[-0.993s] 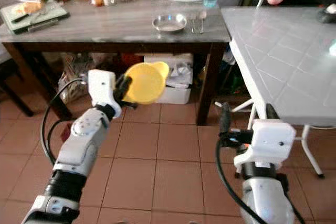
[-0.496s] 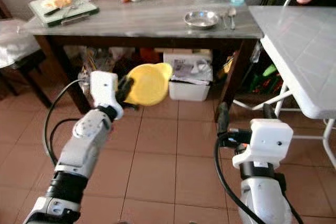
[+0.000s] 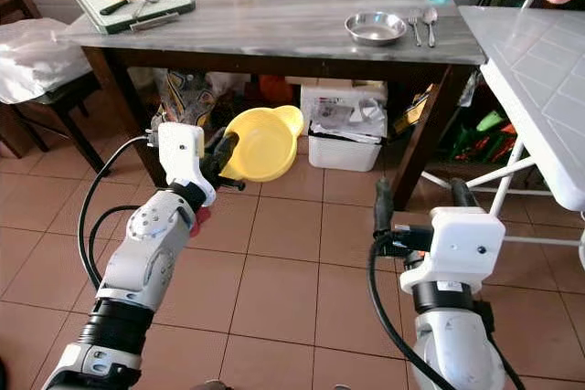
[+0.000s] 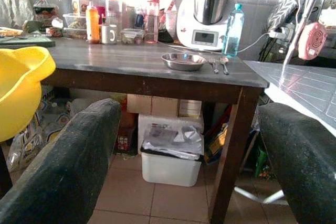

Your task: Setting the table

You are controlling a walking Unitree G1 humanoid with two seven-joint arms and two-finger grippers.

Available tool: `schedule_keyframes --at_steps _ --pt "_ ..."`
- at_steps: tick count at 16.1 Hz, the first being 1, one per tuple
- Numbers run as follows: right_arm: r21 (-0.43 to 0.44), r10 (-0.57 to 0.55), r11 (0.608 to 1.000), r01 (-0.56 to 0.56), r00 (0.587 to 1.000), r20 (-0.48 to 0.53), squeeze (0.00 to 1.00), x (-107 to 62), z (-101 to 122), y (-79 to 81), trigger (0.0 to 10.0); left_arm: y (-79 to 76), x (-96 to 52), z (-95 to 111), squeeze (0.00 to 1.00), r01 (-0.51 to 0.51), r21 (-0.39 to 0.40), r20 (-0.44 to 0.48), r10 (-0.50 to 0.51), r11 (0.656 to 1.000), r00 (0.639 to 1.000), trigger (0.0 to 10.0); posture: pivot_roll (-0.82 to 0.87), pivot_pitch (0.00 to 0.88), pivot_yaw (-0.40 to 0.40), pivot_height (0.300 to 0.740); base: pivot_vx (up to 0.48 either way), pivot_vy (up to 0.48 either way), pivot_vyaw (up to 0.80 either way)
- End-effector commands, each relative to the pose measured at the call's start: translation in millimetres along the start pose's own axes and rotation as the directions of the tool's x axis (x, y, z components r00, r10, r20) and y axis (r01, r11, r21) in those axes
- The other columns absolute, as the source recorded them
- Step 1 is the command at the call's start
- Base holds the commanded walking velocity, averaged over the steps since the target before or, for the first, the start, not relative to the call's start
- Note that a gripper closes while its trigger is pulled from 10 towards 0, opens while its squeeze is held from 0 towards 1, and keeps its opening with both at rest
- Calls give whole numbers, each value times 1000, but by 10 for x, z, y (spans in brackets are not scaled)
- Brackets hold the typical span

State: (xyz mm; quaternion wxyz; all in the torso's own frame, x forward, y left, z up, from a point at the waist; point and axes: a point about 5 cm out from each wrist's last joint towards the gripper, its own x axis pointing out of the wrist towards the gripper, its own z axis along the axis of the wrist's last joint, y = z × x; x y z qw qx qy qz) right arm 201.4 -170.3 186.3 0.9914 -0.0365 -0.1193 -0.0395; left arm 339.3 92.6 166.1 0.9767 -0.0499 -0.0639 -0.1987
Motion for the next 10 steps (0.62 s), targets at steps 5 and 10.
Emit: schedule_keyframes --at_steps 5,10 --pt "-18 8 1000 -7 1000 15 0 2 24 10 10000 -104 -49 -32 0 58 -26 -3 -58 998 998 10000 -33 101 14 714 260 0 0" --pt "-21 -44 999 44 999 -8 0 -19 -44 -27 10000 -43 -136 -162 0 57 -3 -35 -57 998 998 10000 -38 101 18 714 280 0 0"
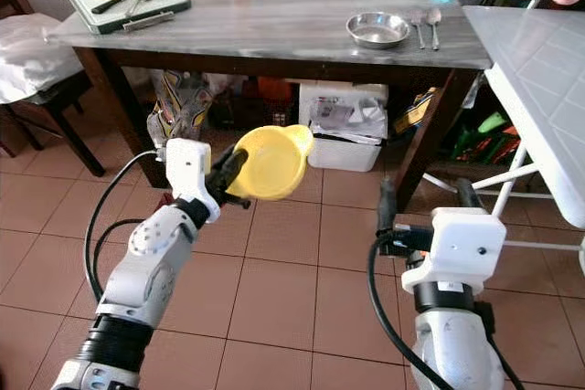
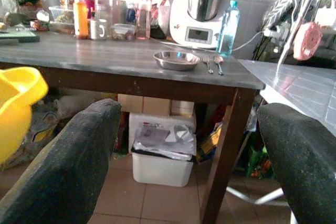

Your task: Setting the table

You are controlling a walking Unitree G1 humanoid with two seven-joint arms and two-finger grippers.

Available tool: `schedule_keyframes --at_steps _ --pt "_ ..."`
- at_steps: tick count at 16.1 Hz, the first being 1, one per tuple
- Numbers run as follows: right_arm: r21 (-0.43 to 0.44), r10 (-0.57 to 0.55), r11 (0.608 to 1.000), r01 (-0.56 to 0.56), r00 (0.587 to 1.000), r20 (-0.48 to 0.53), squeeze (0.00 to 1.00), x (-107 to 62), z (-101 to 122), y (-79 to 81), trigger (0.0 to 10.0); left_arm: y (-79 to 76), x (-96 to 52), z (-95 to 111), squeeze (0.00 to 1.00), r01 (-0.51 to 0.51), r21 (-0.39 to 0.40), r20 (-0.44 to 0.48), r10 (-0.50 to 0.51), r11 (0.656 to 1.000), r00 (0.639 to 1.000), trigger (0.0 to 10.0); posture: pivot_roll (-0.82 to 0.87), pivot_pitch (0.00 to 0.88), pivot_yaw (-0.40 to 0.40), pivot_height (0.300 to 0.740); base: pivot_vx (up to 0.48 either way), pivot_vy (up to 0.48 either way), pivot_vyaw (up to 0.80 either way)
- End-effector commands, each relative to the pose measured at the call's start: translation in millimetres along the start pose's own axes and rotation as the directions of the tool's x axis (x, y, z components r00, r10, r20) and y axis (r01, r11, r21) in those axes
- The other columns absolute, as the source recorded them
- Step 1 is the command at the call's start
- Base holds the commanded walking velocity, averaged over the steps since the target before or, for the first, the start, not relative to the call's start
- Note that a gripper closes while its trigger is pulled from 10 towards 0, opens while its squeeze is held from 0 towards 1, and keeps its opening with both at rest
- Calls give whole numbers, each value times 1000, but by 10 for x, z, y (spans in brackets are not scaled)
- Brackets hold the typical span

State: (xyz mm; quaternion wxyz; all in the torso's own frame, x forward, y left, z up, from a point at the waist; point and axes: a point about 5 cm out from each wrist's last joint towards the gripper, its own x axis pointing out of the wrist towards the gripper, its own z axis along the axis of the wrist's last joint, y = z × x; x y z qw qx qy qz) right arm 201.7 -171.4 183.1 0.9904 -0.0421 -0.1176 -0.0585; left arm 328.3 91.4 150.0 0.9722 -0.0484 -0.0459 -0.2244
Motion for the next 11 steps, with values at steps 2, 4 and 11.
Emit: schedule_keyframes --at_steps 2,4,11 --pt "-3 -12 1000 12 1000 -16 0 -11 -61 -24 10000 -4 -14 -20 0 7 7 2 -7 1000 1000 10000 -41 99 12 714 296 0 0" --pt "-8 -16 1000 16 1000 -21 0 0 -97 -13 10000 -31 -22 -50 0 17 -1 -5 -17 1000 1000 10000 -39 93 5 714 302 0 0" --pt "83 -150 984 157 985 -82 0 -157 -228 -196 10000 41 -132 -208 0 -14 24 -36 15 1000 999 10000 -49 84 4 714 301 0 0"
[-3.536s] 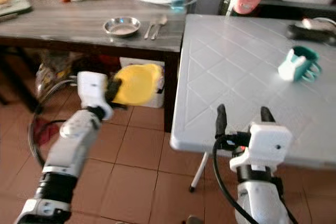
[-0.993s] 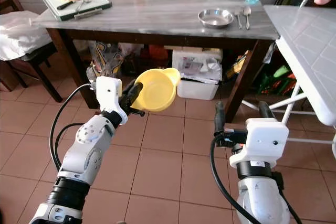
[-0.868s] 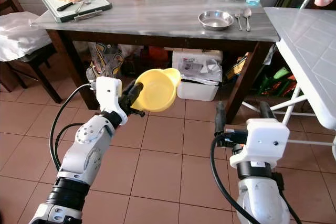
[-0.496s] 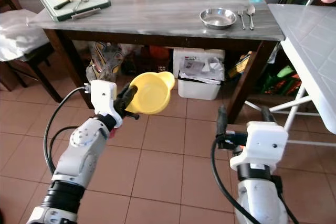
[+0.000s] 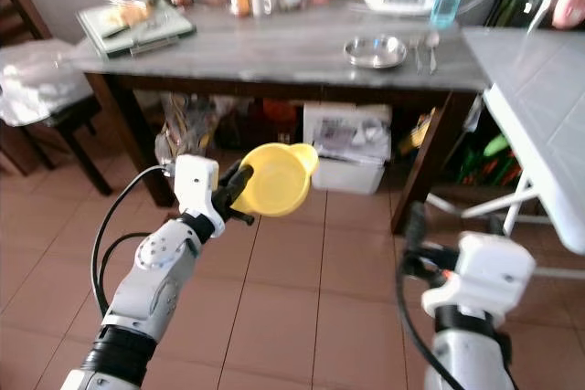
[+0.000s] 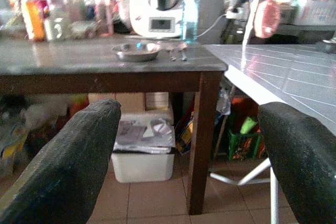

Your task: Setting the table

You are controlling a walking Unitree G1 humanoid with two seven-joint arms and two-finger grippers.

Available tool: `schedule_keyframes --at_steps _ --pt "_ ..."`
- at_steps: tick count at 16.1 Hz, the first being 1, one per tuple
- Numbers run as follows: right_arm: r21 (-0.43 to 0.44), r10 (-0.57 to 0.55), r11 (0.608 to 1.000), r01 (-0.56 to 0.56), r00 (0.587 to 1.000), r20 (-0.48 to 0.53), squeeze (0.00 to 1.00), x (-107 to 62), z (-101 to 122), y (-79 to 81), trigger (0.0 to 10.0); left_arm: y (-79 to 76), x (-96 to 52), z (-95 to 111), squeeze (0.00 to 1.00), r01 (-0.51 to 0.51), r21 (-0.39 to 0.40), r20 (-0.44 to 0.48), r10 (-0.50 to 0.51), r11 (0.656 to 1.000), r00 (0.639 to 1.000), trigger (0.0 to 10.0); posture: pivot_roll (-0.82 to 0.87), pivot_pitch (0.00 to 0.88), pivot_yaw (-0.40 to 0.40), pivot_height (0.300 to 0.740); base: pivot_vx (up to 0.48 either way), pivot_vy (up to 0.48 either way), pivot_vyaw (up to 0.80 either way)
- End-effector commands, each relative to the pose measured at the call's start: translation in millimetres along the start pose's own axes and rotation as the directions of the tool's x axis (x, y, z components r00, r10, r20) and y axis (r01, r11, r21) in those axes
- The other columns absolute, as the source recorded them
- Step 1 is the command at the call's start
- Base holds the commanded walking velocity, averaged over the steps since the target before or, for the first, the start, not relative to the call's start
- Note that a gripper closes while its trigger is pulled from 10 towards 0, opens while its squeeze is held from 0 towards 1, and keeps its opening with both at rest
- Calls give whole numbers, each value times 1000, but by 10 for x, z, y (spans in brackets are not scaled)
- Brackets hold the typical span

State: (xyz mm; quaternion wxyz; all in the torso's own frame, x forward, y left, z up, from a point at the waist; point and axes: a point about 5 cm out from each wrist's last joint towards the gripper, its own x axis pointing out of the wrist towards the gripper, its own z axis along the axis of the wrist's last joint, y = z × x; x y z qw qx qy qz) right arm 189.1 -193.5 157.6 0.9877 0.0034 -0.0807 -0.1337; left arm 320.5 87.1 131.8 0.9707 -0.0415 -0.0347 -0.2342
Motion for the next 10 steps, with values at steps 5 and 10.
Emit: schedule_keyframes --at_steps 5,10 --pt "35 1 999 -1 1000 -9 0 -53 -34 42 10000 97 -85 -85 0 -40 26 -23 41 999 999 10000 -53 89 9 714 302 0 0" --pt "40 4 999 -4 1000 -5 0 -43 -32 51 10000 74 -74 -85 0 -30 21 -20 30 999 999 10000 -52 92 11 714 302 0 0"
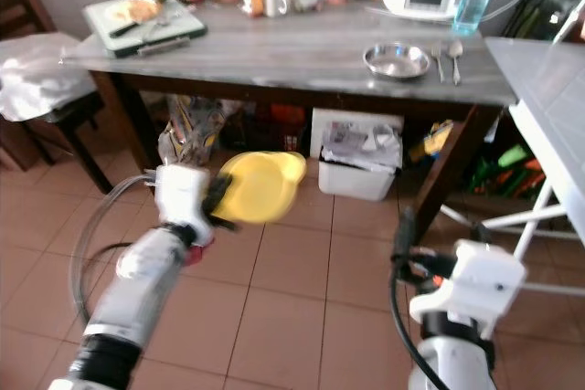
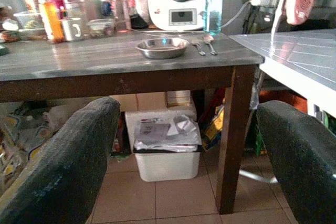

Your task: Setting the table

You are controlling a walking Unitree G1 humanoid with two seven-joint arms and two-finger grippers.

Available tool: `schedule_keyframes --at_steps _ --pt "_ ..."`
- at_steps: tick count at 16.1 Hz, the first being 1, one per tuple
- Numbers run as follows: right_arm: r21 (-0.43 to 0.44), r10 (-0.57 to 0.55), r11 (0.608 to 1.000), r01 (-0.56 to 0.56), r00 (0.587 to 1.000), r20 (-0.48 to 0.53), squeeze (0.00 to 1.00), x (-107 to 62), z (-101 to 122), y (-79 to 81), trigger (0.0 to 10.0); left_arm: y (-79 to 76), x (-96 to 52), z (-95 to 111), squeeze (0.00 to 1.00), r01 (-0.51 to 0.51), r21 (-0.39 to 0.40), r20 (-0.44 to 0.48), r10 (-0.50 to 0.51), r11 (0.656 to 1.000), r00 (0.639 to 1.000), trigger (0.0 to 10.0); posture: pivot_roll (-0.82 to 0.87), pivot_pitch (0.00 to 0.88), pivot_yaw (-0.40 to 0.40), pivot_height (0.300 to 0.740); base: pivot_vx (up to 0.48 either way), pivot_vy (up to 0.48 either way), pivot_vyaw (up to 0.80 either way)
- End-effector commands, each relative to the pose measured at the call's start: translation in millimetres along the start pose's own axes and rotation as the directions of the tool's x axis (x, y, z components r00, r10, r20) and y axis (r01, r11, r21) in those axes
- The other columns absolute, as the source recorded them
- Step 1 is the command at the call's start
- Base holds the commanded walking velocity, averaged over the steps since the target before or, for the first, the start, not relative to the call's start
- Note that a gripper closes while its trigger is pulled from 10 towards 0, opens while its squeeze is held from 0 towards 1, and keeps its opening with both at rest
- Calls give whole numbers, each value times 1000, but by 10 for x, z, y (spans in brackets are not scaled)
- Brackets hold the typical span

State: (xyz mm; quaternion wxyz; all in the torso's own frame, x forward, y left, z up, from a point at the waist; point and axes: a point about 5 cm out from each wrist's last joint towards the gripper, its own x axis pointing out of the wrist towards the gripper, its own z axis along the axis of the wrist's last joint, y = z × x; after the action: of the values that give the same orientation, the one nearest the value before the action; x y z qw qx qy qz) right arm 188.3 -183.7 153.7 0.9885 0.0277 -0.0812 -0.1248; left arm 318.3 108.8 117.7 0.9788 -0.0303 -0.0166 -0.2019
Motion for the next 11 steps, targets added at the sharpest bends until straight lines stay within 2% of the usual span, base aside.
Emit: schedule_keyframes --at_steps 1,3,11 --pt "-12 -8 1000 8 1000 1 0 0 5 -41 10000 -121 48 37 0 38 5 19 -38 999 999 10000 -51 92 11 714 300 0 0" --pt "-13 -5 1000 5 1000 1 0 9 5 -39 10000 -119 51 38 0 38 8 17 -38 999 999 10000 -47 92 11 714 302 0 -206" --pt "-13 10 1000 -10 1000 3 0 21 5 -18 10000 -131 49 34 0 42 10 12 -43 999 999 10000 -46 95 12 714 302 0 -486"
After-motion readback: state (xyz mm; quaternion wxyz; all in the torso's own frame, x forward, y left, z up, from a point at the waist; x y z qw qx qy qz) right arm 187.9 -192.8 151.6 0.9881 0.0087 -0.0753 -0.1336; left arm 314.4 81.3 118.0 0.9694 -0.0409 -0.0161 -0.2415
